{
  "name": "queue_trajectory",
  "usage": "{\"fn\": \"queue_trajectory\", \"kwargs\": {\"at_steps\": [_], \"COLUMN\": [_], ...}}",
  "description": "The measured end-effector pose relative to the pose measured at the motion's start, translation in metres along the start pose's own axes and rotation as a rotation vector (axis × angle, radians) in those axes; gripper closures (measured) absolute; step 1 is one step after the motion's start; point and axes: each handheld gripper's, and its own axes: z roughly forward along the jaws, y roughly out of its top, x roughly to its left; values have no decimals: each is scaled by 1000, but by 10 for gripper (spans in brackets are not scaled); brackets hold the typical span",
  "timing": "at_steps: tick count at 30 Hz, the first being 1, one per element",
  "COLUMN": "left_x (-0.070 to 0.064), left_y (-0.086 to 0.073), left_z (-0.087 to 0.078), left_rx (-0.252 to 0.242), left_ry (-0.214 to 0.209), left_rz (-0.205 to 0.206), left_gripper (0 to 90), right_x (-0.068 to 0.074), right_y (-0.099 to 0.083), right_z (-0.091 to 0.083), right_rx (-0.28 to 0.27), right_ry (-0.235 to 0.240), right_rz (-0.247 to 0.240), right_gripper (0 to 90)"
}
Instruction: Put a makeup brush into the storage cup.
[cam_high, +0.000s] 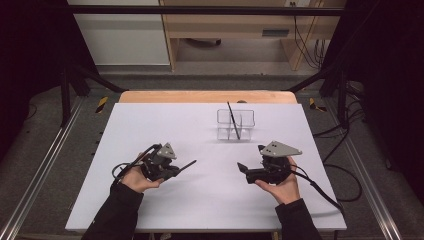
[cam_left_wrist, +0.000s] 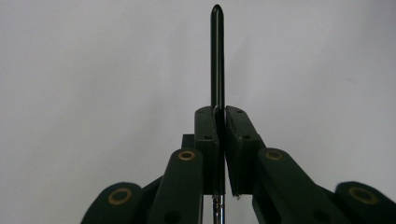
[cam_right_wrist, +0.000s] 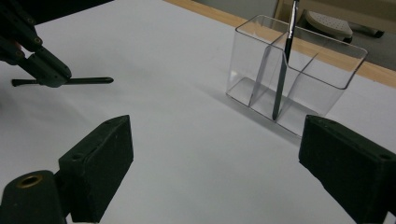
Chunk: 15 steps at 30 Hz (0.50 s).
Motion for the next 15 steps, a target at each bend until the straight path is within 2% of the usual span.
{"fn": "queue_trajectory", "kwargs": {"at_steps": [8, 15], "left_x": [-13, -22], "left_y": [9, 15], "left_z": [1, 5], "left_rx": [-8, -4], "left_ry": [-25, -50], "left_rz": [36, 64], "left_gripper": [835, 835], "right_x": [12, 22], "right_y": [7, 10], "right_z": [8, 15], "right_rx": [48, 94], "right_ry": [17, 42], "right_rz": [-82, -134], "right_gripper": [107, 112]}}
